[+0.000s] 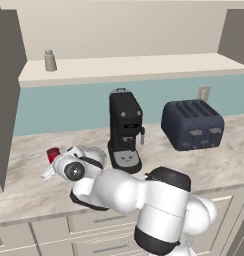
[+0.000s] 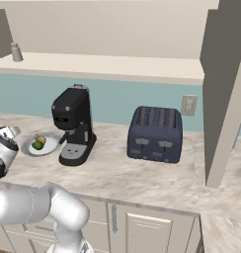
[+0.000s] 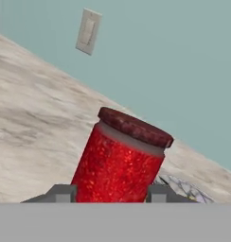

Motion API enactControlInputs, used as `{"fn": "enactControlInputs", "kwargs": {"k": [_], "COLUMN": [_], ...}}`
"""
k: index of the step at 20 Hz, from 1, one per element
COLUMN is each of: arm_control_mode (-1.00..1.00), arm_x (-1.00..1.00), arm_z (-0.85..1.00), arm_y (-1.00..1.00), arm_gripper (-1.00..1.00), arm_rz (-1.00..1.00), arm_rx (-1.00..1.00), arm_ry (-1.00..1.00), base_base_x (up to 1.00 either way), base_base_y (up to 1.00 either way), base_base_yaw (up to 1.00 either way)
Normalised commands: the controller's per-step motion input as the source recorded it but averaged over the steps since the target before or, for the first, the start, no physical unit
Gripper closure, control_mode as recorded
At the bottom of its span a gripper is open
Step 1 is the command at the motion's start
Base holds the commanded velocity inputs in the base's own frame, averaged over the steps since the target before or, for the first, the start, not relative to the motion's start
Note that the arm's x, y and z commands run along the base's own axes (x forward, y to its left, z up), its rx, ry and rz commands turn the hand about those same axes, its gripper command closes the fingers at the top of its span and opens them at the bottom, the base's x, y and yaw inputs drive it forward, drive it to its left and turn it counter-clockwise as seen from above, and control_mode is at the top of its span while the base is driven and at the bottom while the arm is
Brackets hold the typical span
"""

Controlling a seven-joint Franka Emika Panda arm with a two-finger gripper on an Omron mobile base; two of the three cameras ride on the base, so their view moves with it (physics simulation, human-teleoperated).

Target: Pick the avocado and bread from the counter and place them on the plate. Then pick the jam from the cabinet and place it next to the plate. Lastly close the cabinet door.

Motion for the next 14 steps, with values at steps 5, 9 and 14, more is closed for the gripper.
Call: {"fn": "enactControlInputs", "kwargs": {"k": [5,9,14], "arm_control_mode": [-1.0,-1.0,-1.0], "arm_x": [0.02,0.0,0.0], "arm_z": [-0.17,0.07,0.6], "arm_y": [0.0,0.0,0.16], "arm_gripper": [-1.0,-1.0,-1.0], "arm_rz": [0.0,0.0,-0.02], "arm_rx": [0.0,0.0,0.01], "arm_ry": [-0.01,-0.01,0.0], "base_base_x": [0.0,0.0,0.0], "base_base_y": [0.0,0.0,0.0], "base_base_yaw": [0.0,0.0,0.0]}}
